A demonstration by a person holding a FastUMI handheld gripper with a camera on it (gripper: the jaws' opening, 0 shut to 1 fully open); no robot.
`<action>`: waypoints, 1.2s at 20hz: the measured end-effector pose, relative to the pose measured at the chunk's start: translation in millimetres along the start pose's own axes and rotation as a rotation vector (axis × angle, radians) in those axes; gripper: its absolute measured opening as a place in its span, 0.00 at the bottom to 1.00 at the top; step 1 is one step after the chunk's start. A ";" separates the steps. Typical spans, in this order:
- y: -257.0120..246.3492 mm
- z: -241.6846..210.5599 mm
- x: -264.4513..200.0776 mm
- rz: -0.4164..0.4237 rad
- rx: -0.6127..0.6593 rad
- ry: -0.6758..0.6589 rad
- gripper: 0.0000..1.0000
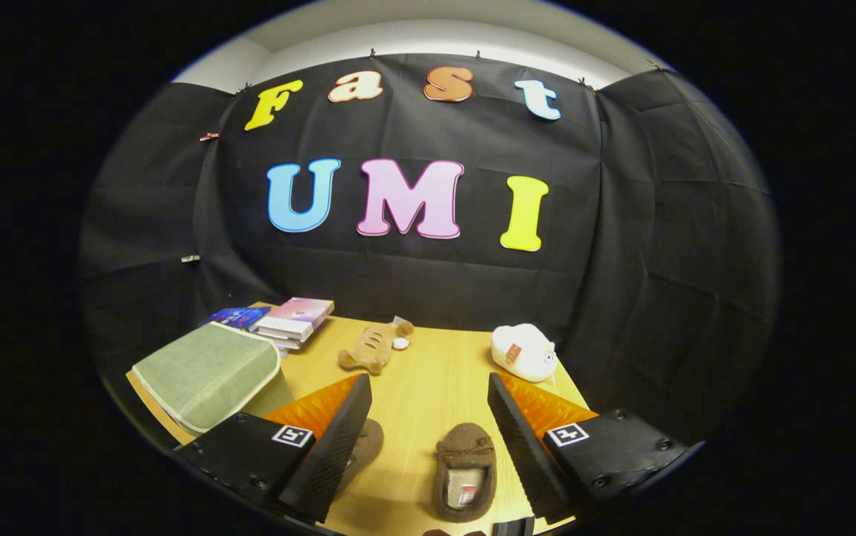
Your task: Open the storage box then place both shoes into the box .Put the left shoe in first, then the right shoe, with the right side of both shoes facing outward in a uniform manner.
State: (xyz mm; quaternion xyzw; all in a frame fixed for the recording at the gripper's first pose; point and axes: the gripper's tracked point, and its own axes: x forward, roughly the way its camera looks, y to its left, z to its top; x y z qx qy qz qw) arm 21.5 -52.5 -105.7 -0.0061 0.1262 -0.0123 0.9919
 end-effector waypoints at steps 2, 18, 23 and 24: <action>-10.3 -18.1 2.2 -0.007 -0.002 0.047 0.98; 109.6 -52.4 9.8 0.325 0.021 0.177 0.98; 204.7 -77.9 -8.4 0.505 0.188 0.338 0.99; 221.9 -81.0 -15.3 0.542 0.236 0.387 0.99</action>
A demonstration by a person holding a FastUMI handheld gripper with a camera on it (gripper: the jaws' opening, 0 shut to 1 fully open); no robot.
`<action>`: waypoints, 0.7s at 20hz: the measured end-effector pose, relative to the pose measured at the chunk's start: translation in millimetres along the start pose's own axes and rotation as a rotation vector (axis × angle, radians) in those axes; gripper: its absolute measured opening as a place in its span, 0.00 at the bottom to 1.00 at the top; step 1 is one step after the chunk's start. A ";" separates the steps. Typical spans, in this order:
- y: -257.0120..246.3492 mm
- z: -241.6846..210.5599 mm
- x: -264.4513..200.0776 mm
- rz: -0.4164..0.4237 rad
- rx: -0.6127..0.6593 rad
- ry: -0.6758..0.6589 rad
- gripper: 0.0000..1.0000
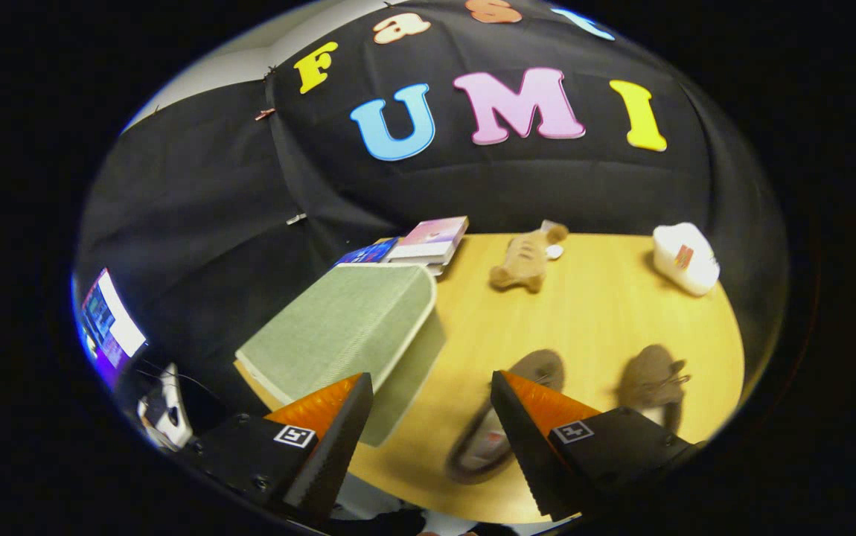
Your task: Open the storage box then place both shoes into the box .Put the left shoe in first, then the right shoe, with the right side of both shoes facing outward in a uniform manner.
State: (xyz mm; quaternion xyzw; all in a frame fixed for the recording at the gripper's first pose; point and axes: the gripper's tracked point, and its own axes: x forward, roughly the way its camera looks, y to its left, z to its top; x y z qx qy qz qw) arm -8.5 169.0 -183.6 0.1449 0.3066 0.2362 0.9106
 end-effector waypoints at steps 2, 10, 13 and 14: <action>28.9 -10.8 10.7 0.073 0.103 0.042 0.99; 58.7 -36.0 54.5 0.234 0.402 0.152 0.99; 67.9 -47.6 67.2 0.343 0.577 0.204 0.98; 70.1 -47.7 71.6 0.371 0.654 0.214 0.98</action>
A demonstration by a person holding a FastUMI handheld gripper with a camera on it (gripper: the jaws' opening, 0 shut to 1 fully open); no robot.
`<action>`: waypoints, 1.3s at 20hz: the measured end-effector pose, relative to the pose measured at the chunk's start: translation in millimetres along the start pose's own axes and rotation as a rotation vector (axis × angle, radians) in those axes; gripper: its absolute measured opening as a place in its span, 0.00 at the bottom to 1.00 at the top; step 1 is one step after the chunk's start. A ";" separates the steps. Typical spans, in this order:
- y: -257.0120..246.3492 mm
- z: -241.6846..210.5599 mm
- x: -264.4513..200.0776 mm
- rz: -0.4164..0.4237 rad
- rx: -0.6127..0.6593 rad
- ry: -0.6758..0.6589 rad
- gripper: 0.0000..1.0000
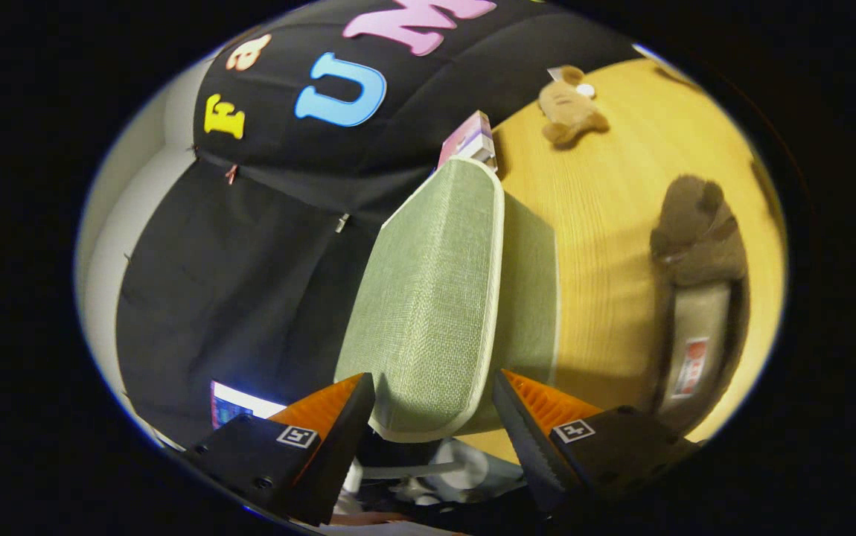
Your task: Open the storage box then place both shoes into the box .Put the left shoe in first, then the right shoe, with the right side of both shoes facing outward in a uniform manner.
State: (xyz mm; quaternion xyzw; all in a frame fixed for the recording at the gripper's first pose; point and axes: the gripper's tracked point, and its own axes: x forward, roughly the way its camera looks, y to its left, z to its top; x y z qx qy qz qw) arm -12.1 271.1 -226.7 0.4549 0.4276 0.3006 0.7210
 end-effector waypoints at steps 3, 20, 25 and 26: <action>-2.0 6.1 6.3 0.062 0.161 -0.013 0.96; 29.3 11.7 -8.8 0.177 0.383 0.062 0.09; 48.6 13.9 -10.6 0.128 0.309 0.095 0.05; 53.9 16.8 -11.2 0.114 0.296 0.093 0.05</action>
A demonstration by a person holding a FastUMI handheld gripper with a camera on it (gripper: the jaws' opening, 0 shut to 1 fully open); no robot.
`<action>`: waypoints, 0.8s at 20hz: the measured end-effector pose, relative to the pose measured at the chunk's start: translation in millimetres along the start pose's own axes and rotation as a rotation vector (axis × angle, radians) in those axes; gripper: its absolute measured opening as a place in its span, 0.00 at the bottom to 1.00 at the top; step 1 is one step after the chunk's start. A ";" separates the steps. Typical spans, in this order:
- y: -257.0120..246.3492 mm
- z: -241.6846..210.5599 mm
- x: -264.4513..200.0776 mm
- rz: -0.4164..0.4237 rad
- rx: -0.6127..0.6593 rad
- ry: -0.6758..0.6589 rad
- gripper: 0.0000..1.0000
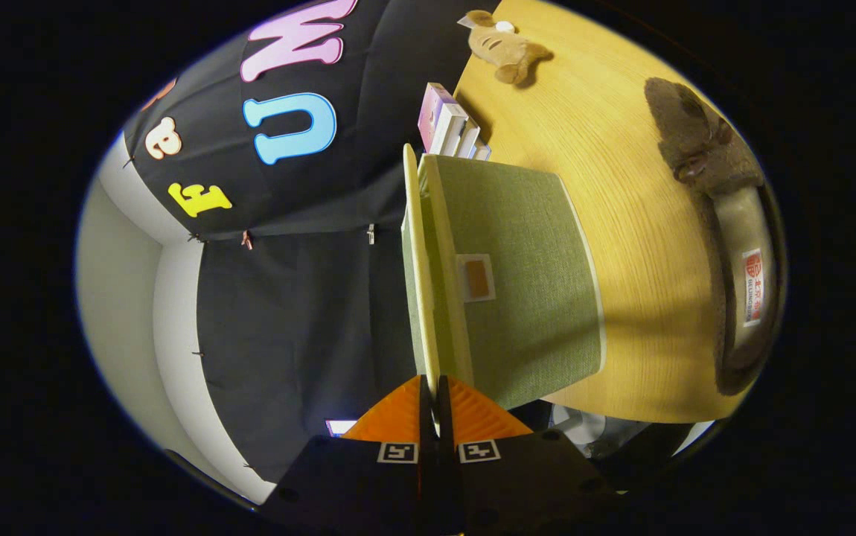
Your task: Open the storage box then place both shoes into the box .Put the left shoe in first, then the right shoe, with the right side of both shoes facing outward in a uniform manner.
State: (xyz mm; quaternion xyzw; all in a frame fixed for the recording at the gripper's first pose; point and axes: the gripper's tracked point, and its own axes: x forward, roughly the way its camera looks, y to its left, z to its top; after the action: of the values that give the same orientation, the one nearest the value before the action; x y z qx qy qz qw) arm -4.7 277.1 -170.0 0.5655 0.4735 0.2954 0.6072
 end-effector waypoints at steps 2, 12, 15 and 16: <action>16.1 3.7 3.7 -0.016 -0.036 -0.015 0.05; 154.7 -2.4 71.5 -0.069 -0.254 -0.041 0.05; 191.3 -20.1 120.6 -0.054 -0.273 -0.021 0.07; 199.0 -26.2 139.5 -0.054 -0.292 -0.013 0.07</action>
State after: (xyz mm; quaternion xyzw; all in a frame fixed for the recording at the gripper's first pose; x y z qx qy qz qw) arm 59.3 449.5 -8.9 0.4602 0.4366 0.3408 0.6939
